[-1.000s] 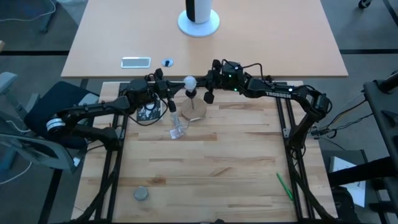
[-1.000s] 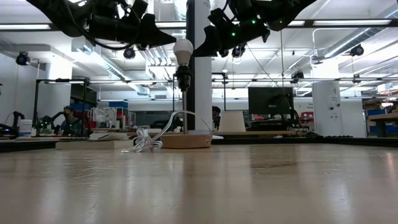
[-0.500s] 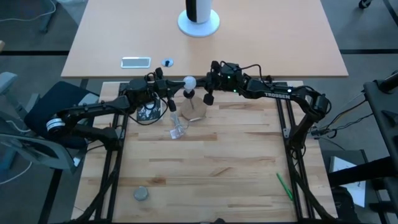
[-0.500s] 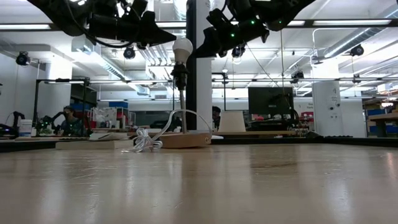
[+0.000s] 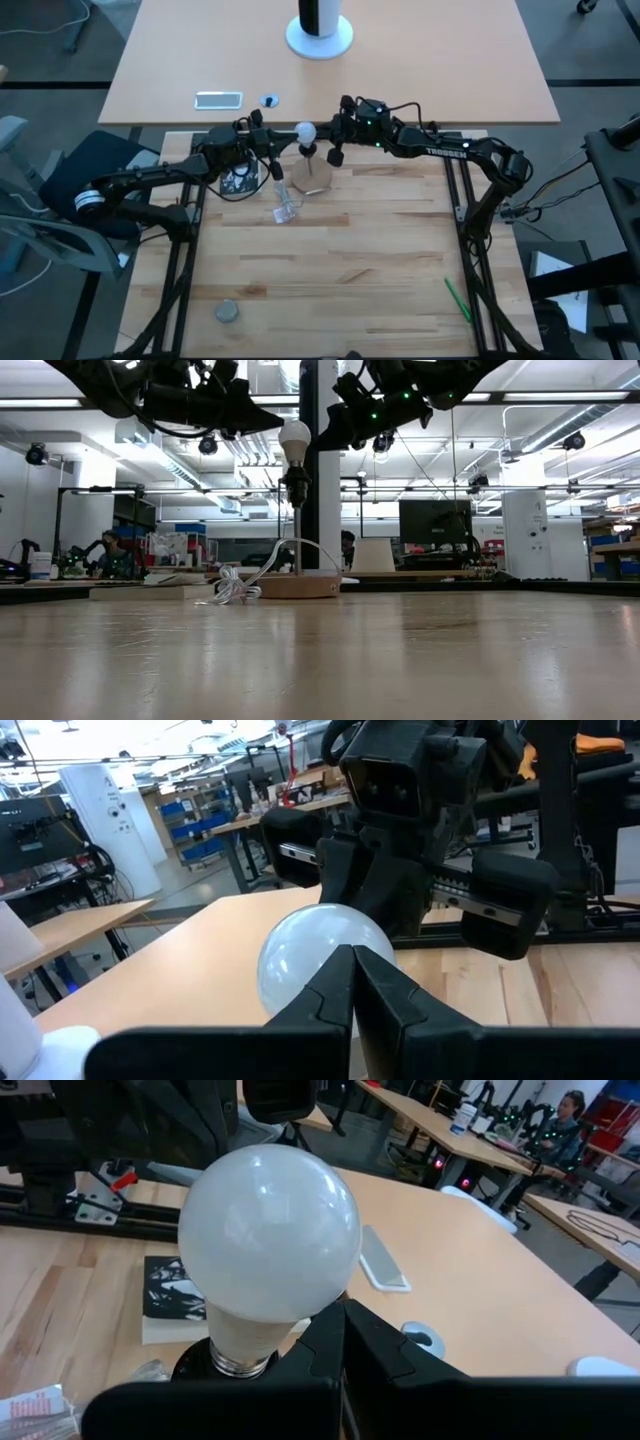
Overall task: Screw lightbulb
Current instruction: Insert the lightbulb into the lamp
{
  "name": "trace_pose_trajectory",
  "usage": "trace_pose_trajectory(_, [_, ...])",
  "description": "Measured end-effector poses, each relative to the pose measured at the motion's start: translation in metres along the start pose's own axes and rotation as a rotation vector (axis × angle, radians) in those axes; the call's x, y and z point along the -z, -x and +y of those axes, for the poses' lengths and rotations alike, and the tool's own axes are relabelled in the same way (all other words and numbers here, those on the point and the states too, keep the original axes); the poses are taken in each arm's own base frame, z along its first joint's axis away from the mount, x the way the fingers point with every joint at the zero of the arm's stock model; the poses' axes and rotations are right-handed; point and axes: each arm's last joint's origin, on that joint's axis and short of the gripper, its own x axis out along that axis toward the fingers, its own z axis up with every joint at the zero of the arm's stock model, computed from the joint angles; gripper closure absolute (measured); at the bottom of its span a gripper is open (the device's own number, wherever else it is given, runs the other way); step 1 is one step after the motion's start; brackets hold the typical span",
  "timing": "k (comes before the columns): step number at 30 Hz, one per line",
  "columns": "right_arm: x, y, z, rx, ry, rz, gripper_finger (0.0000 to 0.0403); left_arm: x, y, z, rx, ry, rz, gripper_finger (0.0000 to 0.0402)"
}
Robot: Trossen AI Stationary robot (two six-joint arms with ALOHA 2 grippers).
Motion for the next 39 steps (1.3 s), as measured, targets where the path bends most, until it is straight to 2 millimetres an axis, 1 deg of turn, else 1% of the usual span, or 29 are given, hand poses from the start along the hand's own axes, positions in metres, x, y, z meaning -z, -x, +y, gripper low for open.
trace_pose_trajectory(8, [-0.0002,0.0,-0.0001,0.0,0.003,-0.003,0.0403,-0.0002,0.0,0.0001,-0.001,-0.001,-0.002,0.0402])
trace_pose_trajectory(15, [0.0017,-0.0001,0.0017,-0.016,-0.004,0.018,0.0403,0.0,-0.0001,0.0002,-0.002,-0.038,0.0,0.0402])
trace_pose_trajectory(39, [0.0007,0.0011,0.0008,0.002,-0.011,0.029,0.0403,0.0018,-0.0007,0.0,-0.002,-0.034,0.012,0.0401])
